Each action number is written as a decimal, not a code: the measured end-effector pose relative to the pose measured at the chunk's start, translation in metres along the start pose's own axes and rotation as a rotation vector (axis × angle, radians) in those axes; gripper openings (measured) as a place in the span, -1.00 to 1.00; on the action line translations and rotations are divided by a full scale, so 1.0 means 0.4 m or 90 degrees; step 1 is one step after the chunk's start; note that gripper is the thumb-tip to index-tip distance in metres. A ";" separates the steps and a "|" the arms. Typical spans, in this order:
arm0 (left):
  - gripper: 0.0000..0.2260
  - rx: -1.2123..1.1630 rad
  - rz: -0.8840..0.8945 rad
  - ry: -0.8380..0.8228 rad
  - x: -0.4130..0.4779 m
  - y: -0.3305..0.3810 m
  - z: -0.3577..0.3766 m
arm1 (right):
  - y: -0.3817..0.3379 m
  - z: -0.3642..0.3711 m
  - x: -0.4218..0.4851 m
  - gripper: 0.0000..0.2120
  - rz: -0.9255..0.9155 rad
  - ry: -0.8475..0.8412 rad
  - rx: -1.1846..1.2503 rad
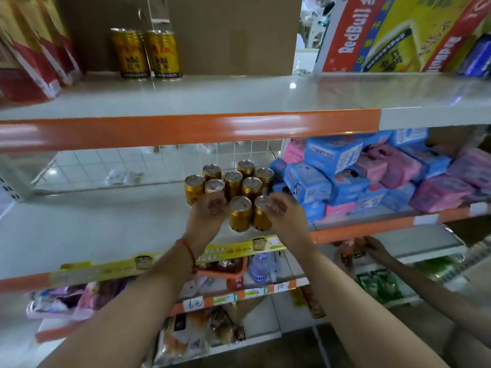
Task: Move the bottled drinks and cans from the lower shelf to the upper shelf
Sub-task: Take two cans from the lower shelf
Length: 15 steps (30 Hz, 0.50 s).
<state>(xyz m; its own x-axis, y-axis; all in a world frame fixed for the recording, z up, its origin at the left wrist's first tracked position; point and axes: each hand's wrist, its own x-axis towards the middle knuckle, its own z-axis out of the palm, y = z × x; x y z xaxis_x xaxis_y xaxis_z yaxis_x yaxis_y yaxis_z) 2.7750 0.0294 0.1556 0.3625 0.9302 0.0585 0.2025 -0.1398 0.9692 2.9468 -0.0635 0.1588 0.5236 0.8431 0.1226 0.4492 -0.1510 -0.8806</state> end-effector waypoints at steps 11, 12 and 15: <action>-0.24 0.143 -0.080 -0.013 0.153 -0.183 0.135 | 0.190 0.104 0.142 -0.11 0.132 -0.013 -0.152; -0.19 0.151 -0.072 -0.012 0.167 -0.191 0.146 | 0.186 0.114 0.148 -0.09 0.131 -0.010 -0.153; -0.30 0.199 -0.053 -0.030 0.175 -0.175 0.163 | 0.171 0.124 0.157 -0.10 0.130 -0.018 -0.157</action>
<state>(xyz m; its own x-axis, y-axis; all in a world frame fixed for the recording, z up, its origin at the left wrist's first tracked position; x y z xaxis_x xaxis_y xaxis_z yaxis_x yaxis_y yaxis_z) 2.8455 0.0820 0.0762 0.3727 0.9272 -0.0366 0.5004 -0.1676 0.8494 2.9746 0.0049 0.0834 0.6022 0.7960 -0.0611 0.5007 -0.4362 -0.7477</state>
